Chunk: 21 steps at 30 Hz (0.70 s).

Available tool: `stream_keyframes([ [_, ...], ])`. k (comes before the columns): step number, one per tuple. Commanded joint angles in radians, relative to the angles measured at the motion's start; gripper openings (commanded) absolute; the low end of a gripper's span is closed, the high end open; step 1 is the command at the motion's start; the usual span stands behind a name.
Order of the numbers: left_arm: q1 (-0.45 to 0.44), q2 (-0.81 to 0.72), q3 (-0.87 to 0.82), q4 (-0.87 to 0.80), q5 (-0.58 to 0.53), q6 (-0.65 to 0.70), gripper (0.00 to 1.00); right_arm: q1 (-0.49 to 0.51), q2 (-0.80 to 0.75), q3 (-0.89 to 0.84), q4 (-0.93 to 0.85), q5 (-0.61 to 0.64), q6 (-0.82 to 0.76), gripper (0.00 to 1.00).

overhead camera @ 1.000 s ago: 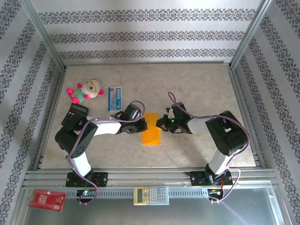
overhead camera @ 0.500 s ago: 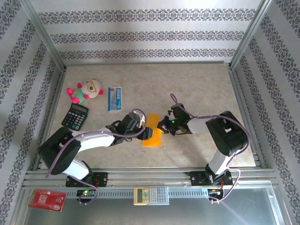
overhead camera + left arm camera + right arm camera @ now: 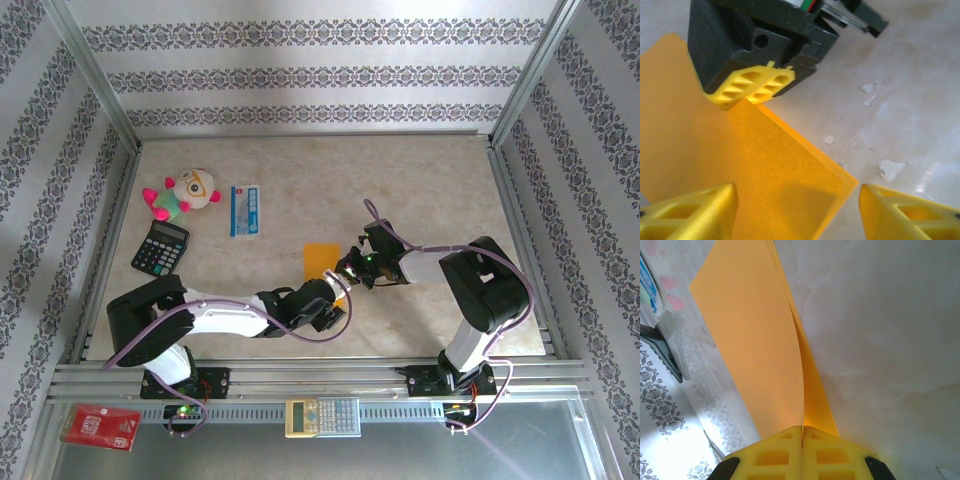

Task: Fold a paper plane with a square sheet of paper (pick it up from the middle)
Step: Fold the triangle a second time at the center of the table.

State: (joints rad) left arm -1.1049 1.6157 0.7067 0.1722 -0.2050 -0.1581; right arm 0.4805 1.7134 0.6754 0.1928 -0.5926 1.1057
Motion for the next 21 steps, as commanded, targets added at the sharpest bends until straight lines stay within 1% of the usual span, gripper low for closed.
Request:
stream_keyframes([
  [1,-0.01,0.023,0.043,-0.008,-0.08,0.038,0.56,0.006,-0.002,0.014,-0.014,0.001,0.012,0.0],
  [11,-0.007,0.016,0.024,0.008,-0.042,0.004,0.12,0.006,0.012,0.015,-0.001,0.001,0.01,0.0],
  [14,0.004,0.009,0.016,0.021,-0.005,-0.016,0.0,0.003,0.004,0.014,-0.003,0.0,0.008,0.01],
  [16,0.02,-0.004,0.001,0.048,0.065,-0.042,0.0,-0.002,-0.01,0.009,-0.003,-0.001,0.002,0.06],
  [18,0.047,-0.019,-0.022,0.091,0.171,-0.078,0.0,-0.021,-0.041,-0.008,-0.004,-0.003,-0.011,0.16],
  [21,0.108,-0.033,-0.06,0.176,0.351,-0.145,0.0,-0.068,-0.118,-0.045,-0.015,0.002,-0.074,0.23],
])
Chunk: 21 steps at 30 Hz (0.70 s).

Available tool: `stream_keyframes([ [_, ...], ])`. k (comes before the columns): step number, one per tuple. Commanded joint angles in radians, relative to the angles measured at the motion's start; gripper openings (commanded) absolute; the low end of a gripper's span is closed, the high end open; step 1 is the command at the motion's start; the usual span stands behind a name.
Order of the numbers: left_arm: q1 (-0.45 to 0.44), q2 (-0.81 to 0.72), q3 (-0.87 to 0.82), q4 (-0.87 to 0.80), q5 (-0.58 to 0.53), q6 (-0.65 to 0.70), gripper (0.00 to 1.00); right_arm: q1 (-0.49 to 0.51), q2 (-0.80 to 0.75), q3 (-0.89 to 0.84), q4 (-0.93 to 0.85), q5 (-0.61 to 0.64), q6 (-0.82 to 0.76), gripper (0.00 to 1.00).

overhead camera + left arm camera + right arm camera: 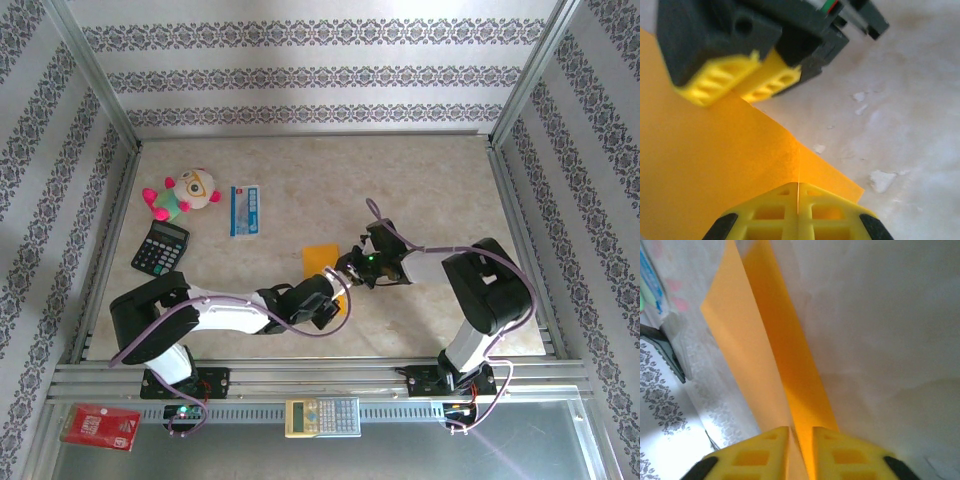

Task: Fold a paper plane with a square sheet of paper (pick it up from the middle)
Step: Fold the triangle a second time at the center of the table.

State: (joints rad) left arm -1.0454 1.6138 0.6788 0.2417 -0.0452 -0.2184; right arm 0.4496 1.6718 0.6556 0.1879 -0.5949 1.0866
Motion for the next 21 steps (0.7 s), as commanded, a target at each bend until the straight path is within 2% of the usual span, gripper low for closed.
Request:
stream_keyframes([
  [1,0.069,-0.031,-0.042,0.128,0.248,-0.105,0.0,-0.048,-0.1,-0.028,-0.017,0.001,-0.084,0.25],
  [4,0.111,-0.024,-0.067,0.193,0.344,-0.157,0.0,-0.051,-0.147,-0.026,-0.015,-0.013,-0.123,0.29],
  [7,0.136,-0.022,-0.083,0.225,0.381,-0.188,0.0,-0.024,-0.134,0.005,-0.004,-0.026,-0.142,0.29],
  [15,0.162,-0.029,-0.128,0.263,0.384,-0.223,0.0,0.02,0.058,0.14,0.038,-0.046,-0.153,0.24],
  [21,0.181,-0.018,-0.135,0.28,0.388,-0.256,0.0,0.014,0.15,0.153,0.005,-0.024,-0.198,0.22],
])
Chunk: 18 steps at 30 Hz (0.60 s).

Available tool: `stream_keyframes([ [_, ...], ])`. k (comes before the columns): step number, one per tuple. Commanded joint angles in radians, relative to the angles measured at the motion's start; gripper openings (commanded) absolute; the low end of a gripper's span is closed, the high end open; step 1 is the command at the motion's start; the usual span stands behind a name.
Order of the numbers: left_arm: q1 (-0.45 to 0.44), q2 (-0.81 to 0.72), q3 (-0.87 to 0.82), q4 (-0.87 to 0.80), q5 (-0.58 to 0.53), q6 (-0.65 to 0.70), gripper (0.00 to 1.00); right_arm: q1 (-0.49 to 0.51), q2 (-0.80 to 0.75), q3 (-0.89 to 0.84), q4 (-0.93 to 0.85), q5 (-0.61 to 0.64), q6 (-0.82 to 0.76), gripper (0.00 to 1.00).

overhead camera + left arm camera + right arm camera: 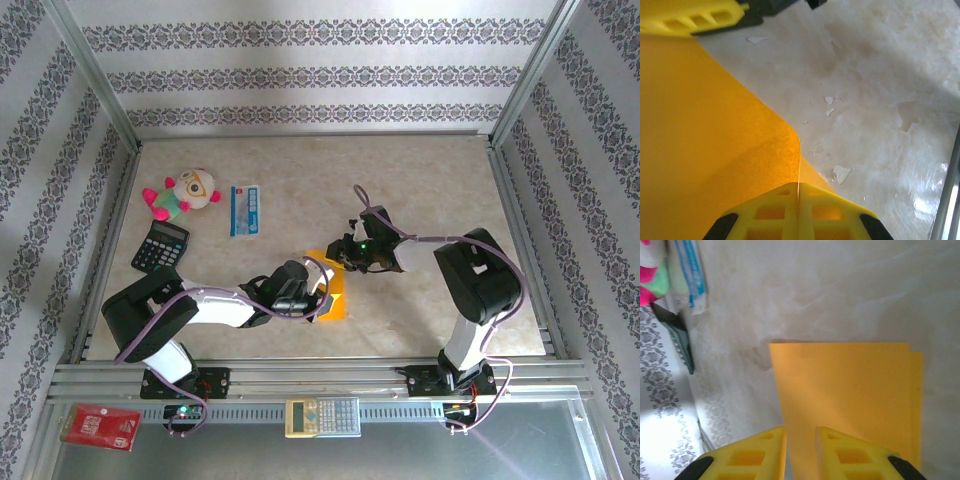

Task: Fold a paper plane with a square sheet of paper (pick it up from the middle)
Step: Fold the triangle a second time at the center of the table.

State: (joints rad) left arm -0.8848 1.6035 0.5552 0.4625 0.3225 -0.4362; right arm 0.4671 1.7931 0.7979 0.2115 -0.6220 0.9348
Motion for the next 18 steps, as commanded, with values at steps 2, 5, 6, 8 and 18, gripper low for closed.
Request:
stream_keyframes([
  [2,0.033,-0.007,-0.016,0.069,0.027,-0.055,0.0,-0.01,0.047,0.003,-0.028,0.009,-0.066,0.22],
  [5,0.056,-0.004,-0.021,0.078,0.051,-0.075,0.0,-0.018,0.061,-0.012,-0.029,0.014,-0.081,0.21],
  [6,0.063,-0.005,-0.024,0.076,0.057,-0.079,0.0,-0.019,0.065,-0.015,-0.033,0.015,-0.087,0.21],
  [8,0.081,-0.002,-0.031,0.08,0.07,-0.087,0.0,-0.021,0.07,-0.019,-0.039,0.018,-0.098,0.21],
  [18,0.153,0.016,-0.035,0.064,0.136,-0.09,0.02,-0.022,0.074,-0.02,-0.063,0.025,-0.118,0.21],
])
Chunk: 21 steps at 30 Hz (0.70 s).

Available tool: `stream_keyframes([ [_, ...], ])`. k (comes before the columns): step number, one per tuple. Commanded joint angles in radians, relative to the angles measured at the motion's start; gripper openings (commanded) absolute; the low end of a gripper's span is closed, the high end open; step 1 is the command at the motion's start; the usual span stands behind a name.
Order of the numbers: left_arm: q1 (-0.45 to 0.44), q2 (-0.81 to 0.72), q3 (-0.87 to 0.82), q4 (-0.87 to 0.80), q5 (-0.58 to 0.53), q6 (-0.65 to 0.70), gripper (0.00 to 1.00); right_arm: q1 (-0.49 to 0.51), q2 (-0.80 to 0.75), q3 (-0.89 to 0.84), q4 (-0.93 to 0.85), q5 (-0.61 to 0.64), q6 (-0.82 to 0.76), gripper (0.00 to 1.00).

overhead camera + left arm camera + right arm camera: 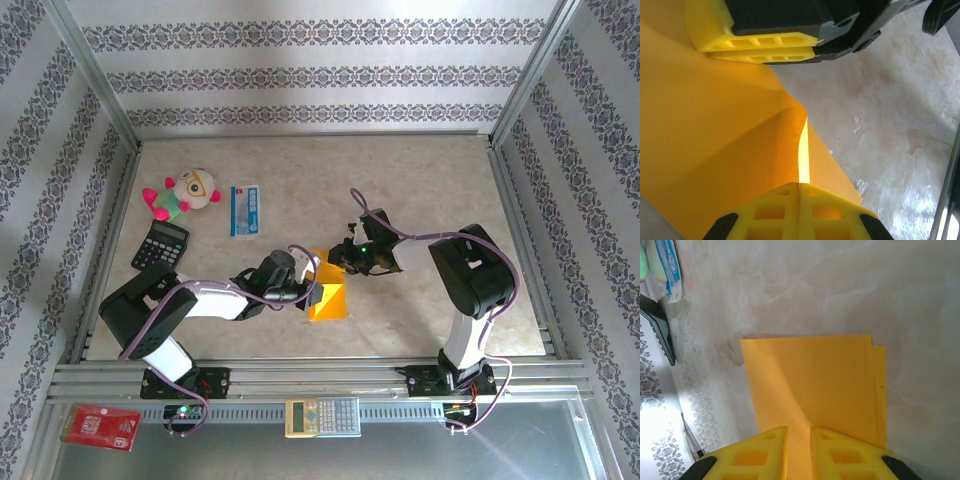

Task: Fold a paper plane with a square sheet of paper (pick it up from the middle)
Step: Fold the triangle a second time at the center of the table.

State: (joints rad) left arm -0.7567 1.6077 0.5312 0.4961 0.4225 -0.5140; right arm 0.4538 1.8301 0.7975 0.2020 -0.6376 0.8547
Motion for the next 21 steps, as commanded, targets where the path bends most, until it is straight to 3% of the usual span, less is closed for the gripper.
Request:
stream_keyframes([
  [1,0.032,0.015,-0.01,0.029,0.044,-0.011,0.02,-0.008,0.038,-0.02,-0.055,0.041,-0.037,0.21],
  [21,0.083,0.072,0.025,-0.021,0.074,0.011,0.04,-0.003,0.049,-0.007,-0.064,0.038,-0.037,0.21],
])
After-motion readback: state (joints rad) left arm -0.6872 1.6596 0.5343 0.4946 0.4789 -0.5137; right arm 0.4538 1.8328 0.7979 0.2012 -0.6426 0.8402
